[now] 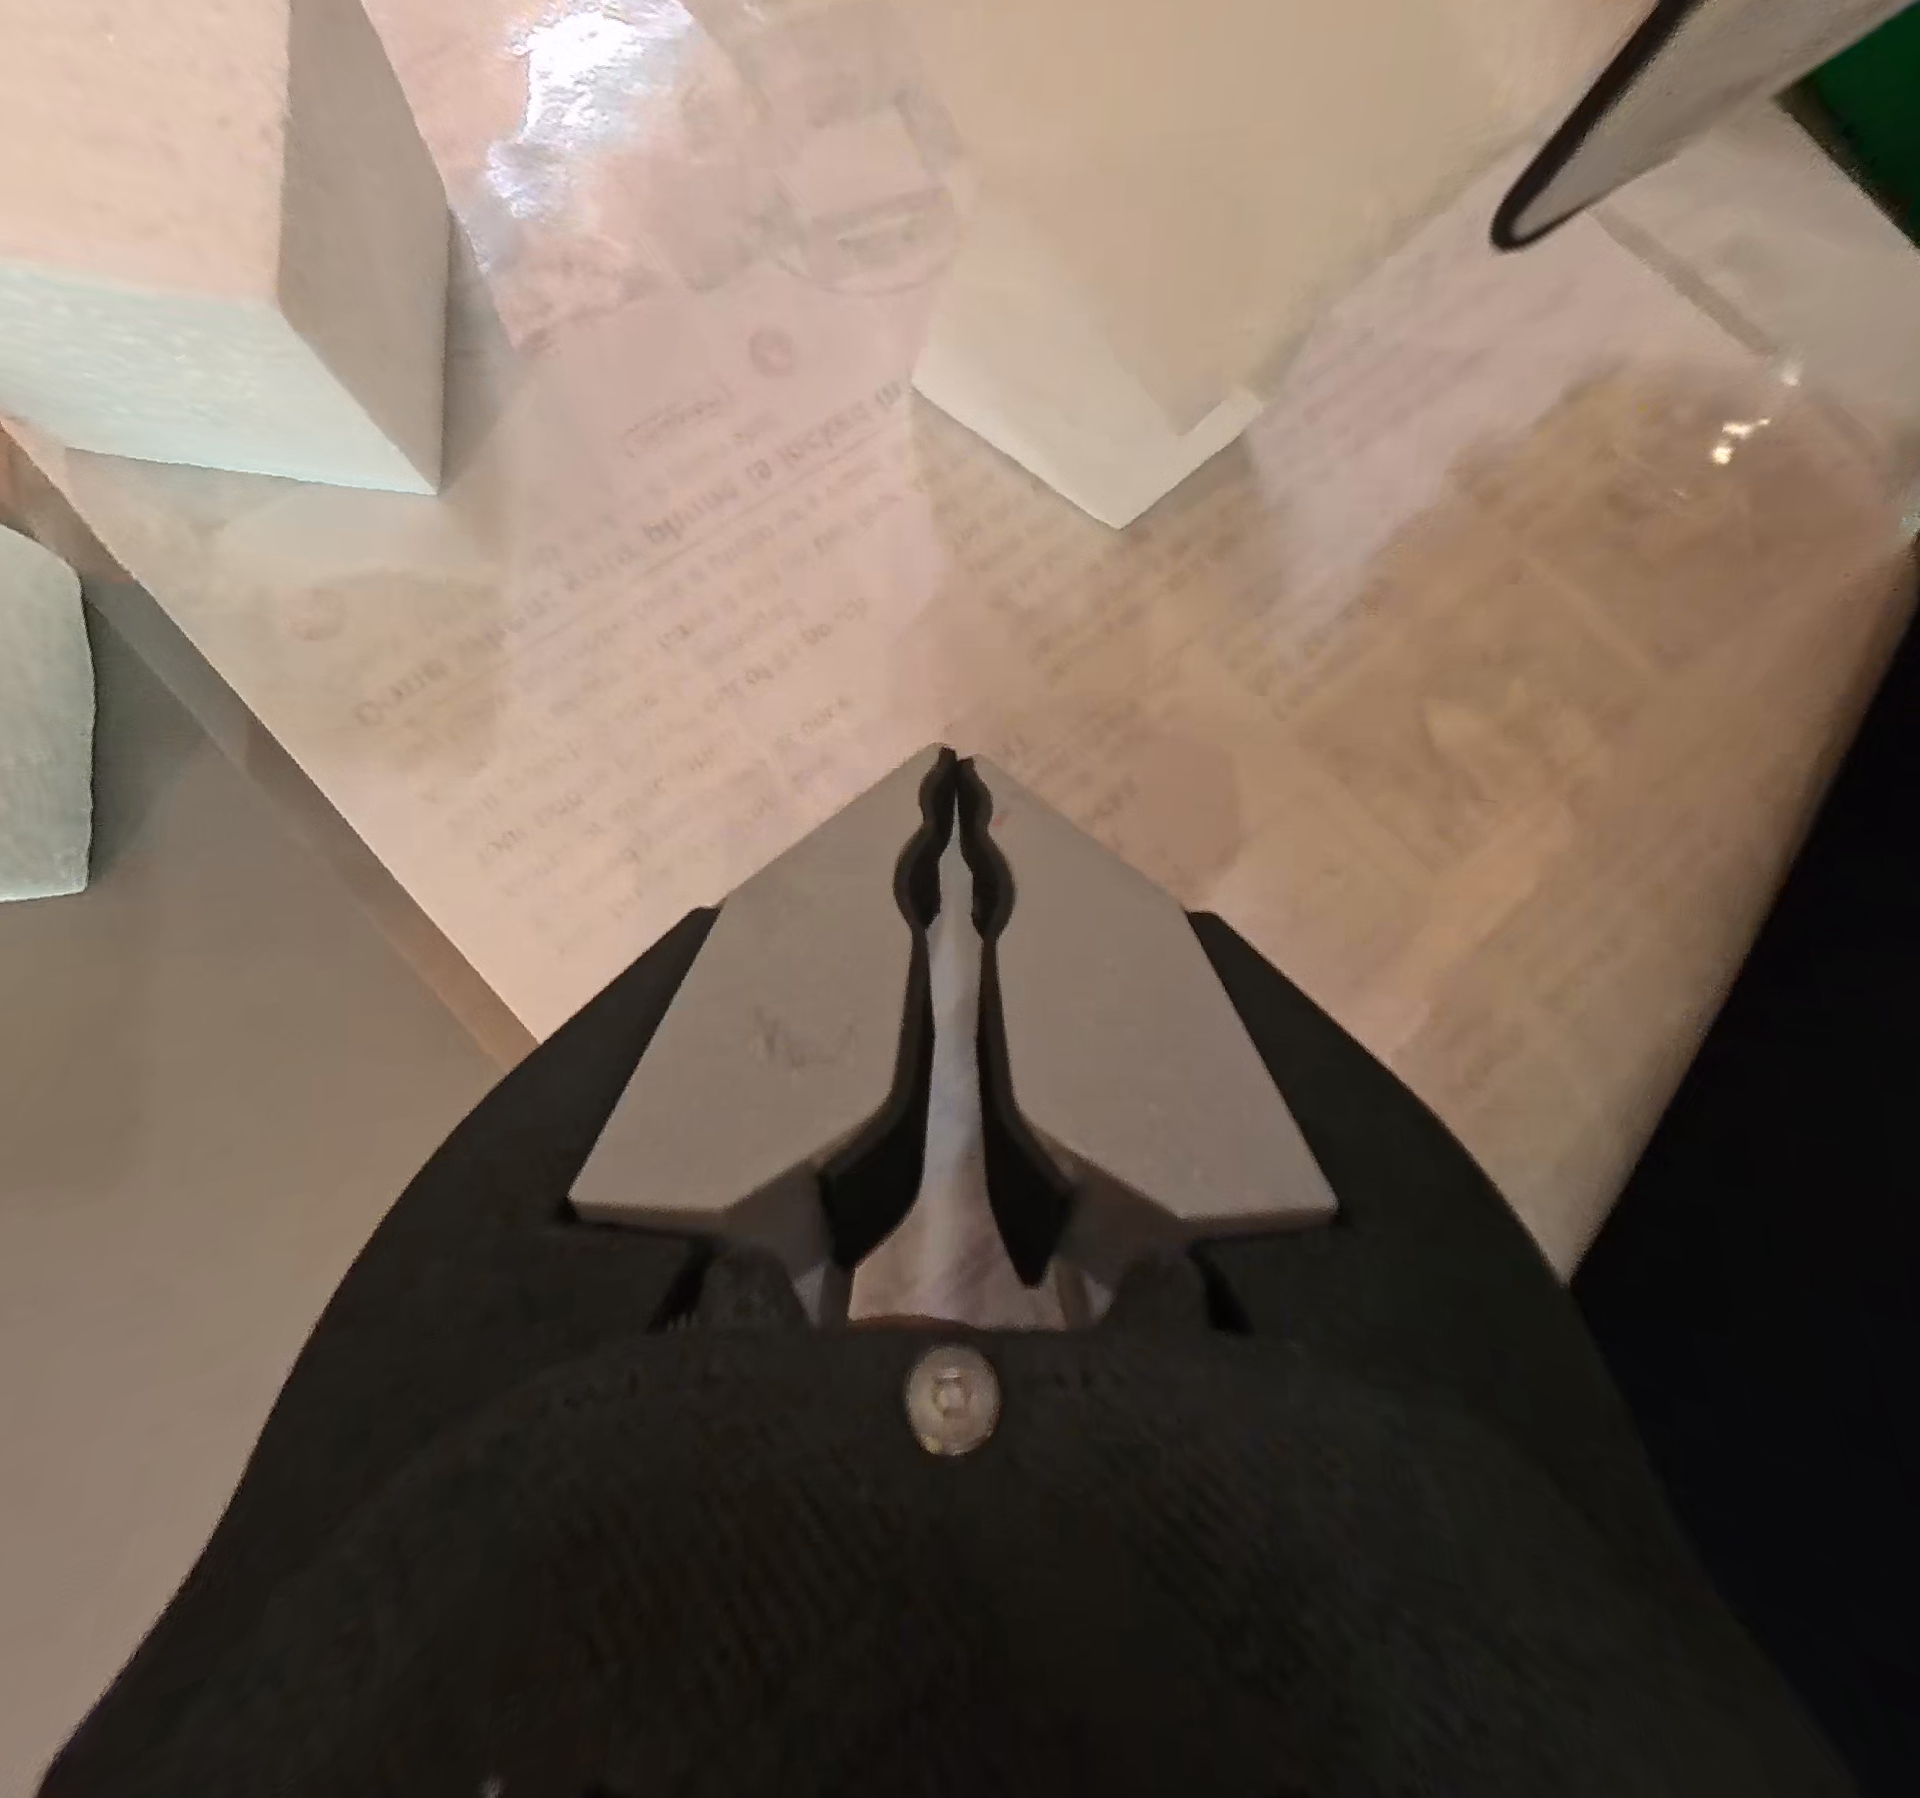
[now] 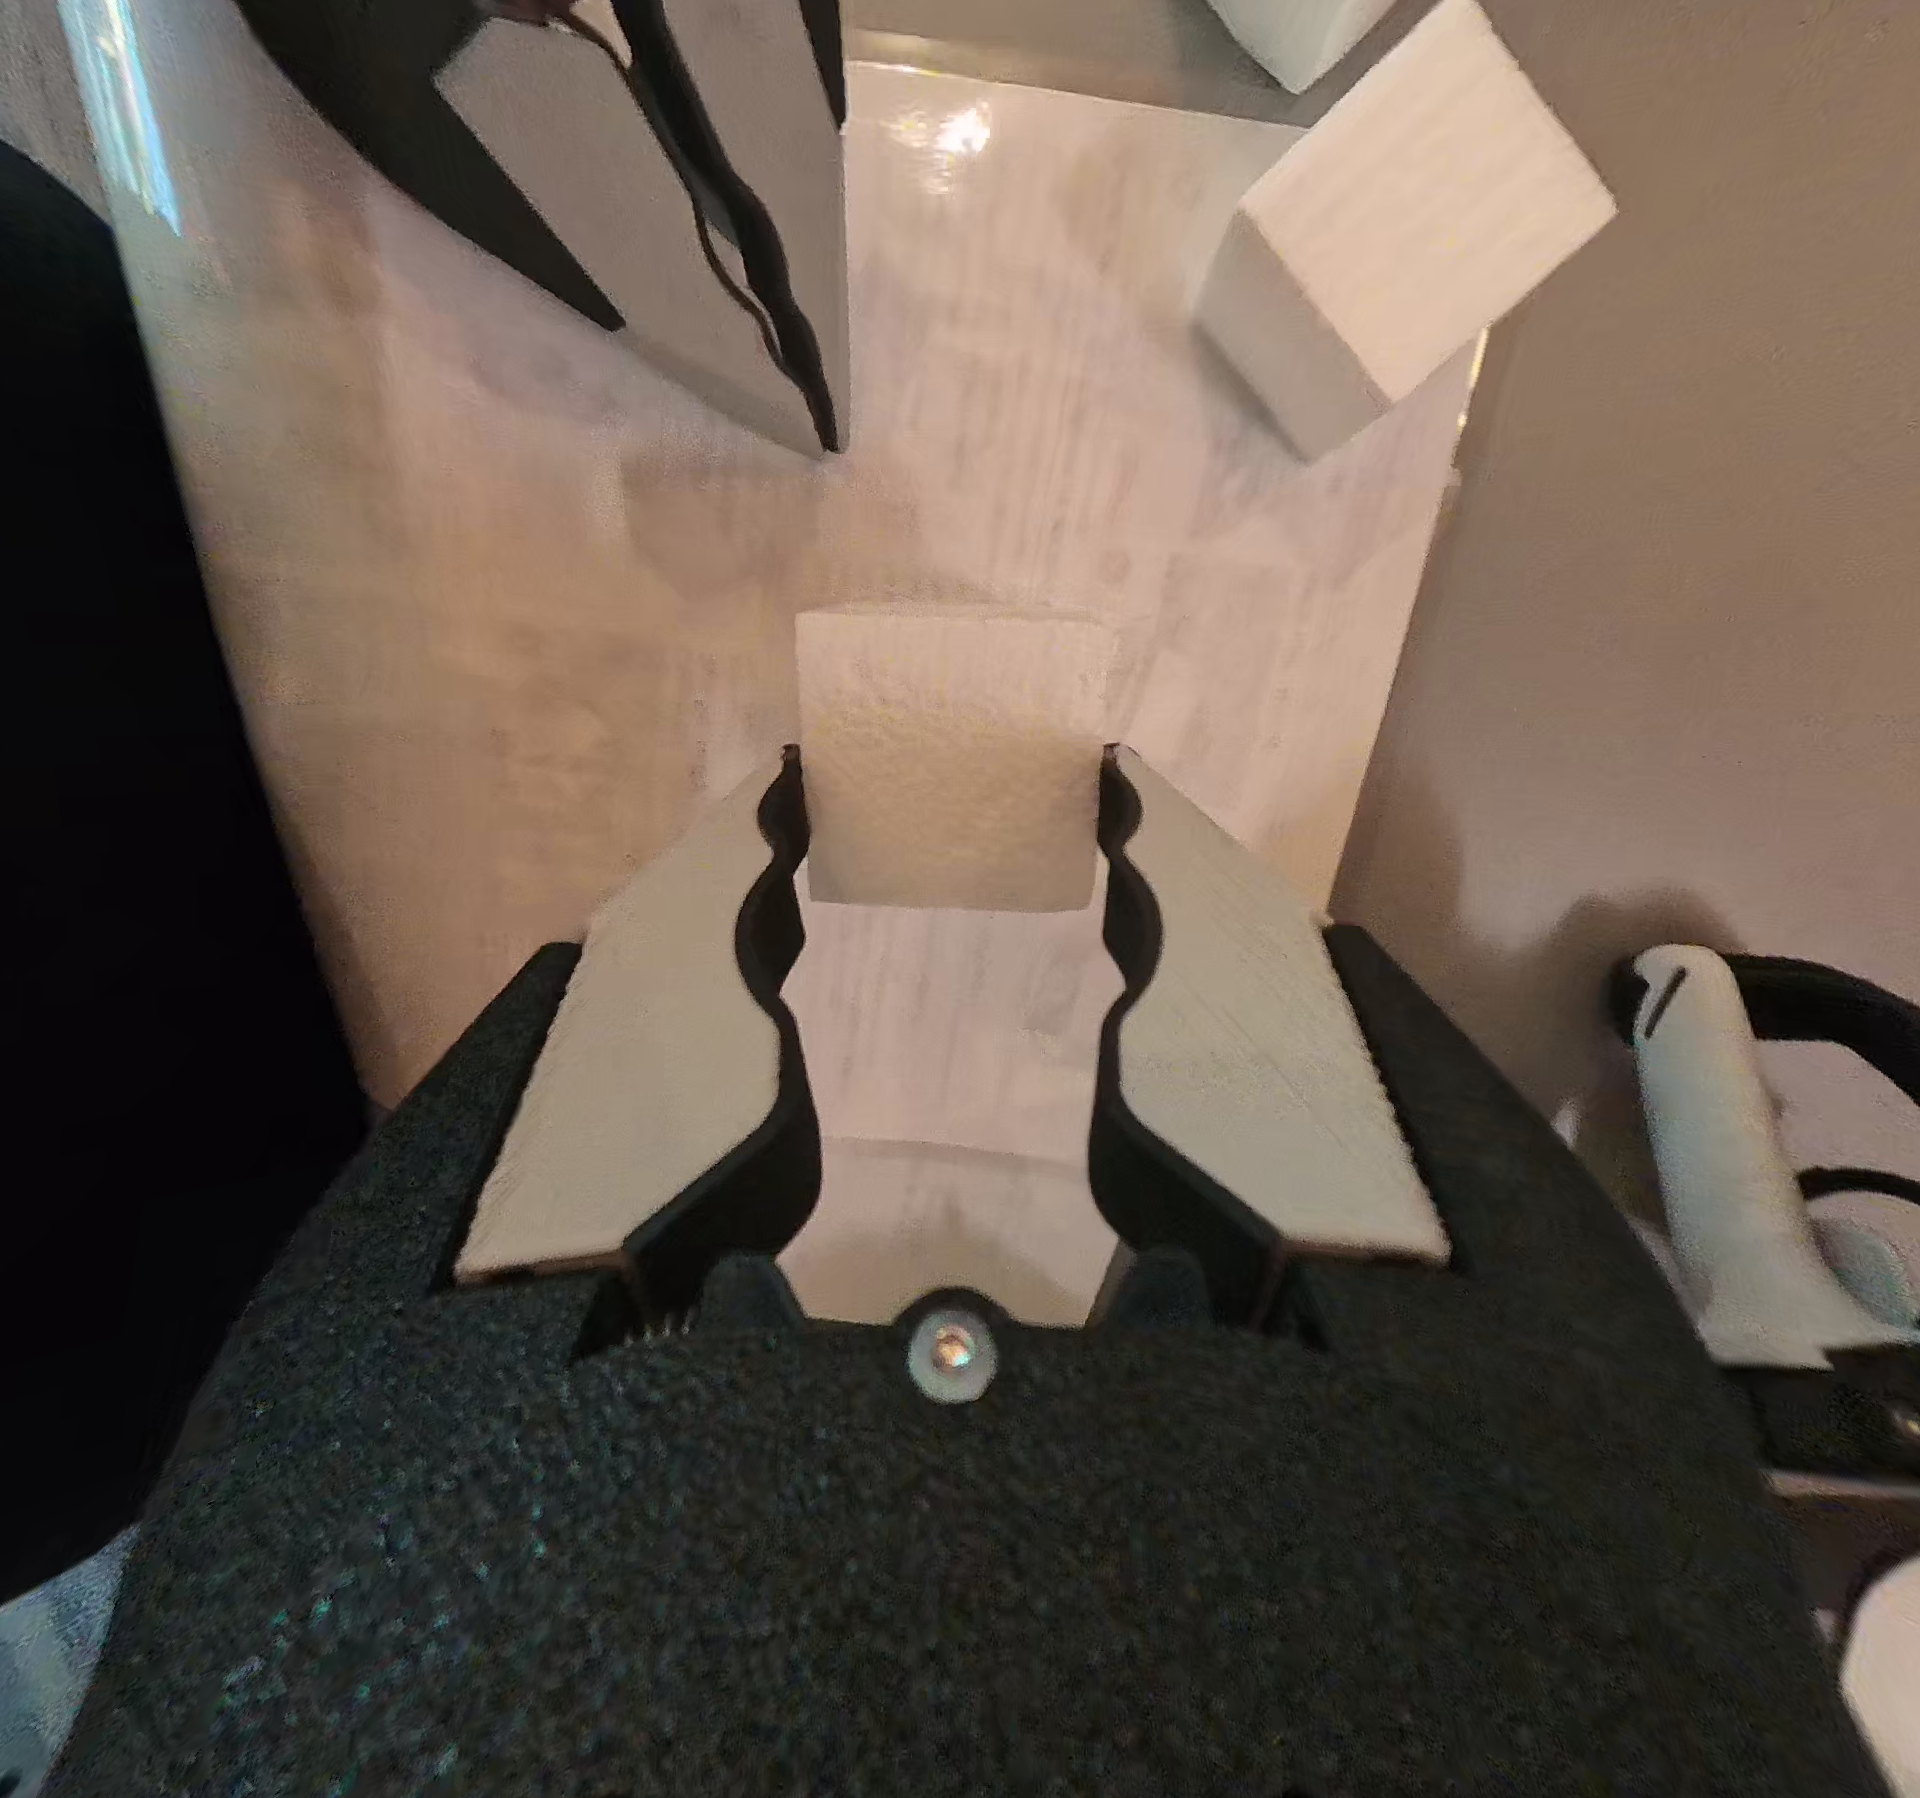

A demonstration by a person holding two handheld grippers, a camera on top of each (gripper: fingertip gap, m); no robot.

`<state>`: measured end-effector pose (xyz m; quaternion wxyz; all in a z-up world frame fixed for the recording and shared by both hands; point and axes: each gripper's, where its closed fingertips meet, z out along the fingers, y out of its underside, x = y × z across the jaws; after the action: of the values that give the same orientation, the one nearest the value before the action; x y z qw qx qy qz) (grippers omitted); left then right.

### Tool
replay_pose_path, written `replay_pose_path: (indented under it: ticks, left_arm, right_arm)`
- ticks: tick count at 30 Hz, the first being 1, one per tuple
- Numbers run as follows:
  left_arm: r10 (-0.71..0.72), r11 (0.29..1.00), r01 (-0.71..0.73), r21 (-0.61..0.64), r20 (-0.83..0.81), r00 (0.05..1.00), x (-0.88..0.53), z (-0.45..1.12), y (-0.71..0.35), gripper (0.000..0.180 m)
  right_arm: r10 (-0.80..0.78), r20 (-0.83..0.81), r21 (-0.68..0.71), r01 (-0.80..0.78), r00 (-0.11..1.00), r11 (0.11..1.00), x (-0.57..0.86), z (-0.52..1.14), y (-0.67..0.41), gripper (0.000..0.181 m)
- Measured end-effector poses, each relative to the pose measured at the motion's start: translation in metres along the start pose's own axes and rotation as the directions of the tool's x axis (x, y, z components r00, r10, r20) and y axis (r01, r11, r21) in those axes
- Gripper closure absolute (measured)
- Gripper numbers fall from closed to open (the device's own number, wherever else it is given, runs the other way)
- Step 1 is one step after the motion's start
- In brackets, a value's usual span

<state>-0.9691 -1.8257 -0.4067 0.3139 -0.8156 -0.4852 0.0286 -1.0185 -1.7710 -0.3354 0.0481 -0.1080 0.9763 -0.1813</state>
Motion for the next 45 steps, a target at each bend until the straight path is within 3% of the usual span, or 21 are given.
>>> replay_pose_path:
  ticks: [3, 10, 14, 18, 24, 33, 41, 45]
  left_arm:
    - [-0.001, 0.999, 0.000, -0.033, -0.024, 1.000, 0.001, -0.001, 0.000, 0.180]
    - [-0.011, 0.999, 0.013, -0.046, 0.050, 0.999, -0.022, -0.019, -0.018, 0.122]
    - [0.000, 1.000, 0.004, -0.031, 0.100, 0.995, -0.039, -0.029, -0.039, 0.109]
    - [0.028, 1.000, -0.029, 0.003, 0.166, 0.986, -0.057, -0.041, -0.070, 0.107]
    - [0.093, 0.992, -0.069, -0.104, 0.249, 0.964, -0.092, -0.031, -0.079, 0.104]
    - [0.091, 0.982, -0.055, -0.179, 0.202, 0.975, -0.096, -0.010, -0.078, 0.109]
    - [0.017, 0.994, 0.007, -0.109, 0.222, 0.975, -0.074, -0.024, -0.064, 0.112]
    - [0.019, 0.995, -0.009, -0.097, 0.102, 0.995, -0.027, -0.020, -0.044, 0.124]
  right_arm:
    - [-0.021, -0.008, 0.003, 0.021, 1.000, 1.000, -0.001, 0.000, -0.003, 0.125]
    - [-0.083, -0.011, -0.017, 0.083, 0.996, 0.996, -0.004, -0.009, 0.000, 0.125]
    - [-0.089, -0.001, -0.025, 0.089, 0.996, 0.996, -0.005, 0.000, 0.003, 0.124]
    - [-0.097, -0.021, -0.039, 0.097, 0.995, 0.995, -0.003, 0.005, 0.004, 0.123]
    - [-0.062, -0.024, 0.014, 0.062, 0.998, 0.998, 0.002, -0.006, -0.001, 0.123]
    - [-0.077, -0.039, -0.037, 0.076, 0.996, 0.996, 0.011, -0.001, 0.006, 0.123]
    - [-0.015, -0.084, -0.020, 0.013, 0.996, 1.000, 0.028, -0.007, 0.009, 0.123]
    - [-0.026, -0.073, -0.068, 0.022, 0.997, 0.997, 0.029, 0.005, 0.017, 0.123]
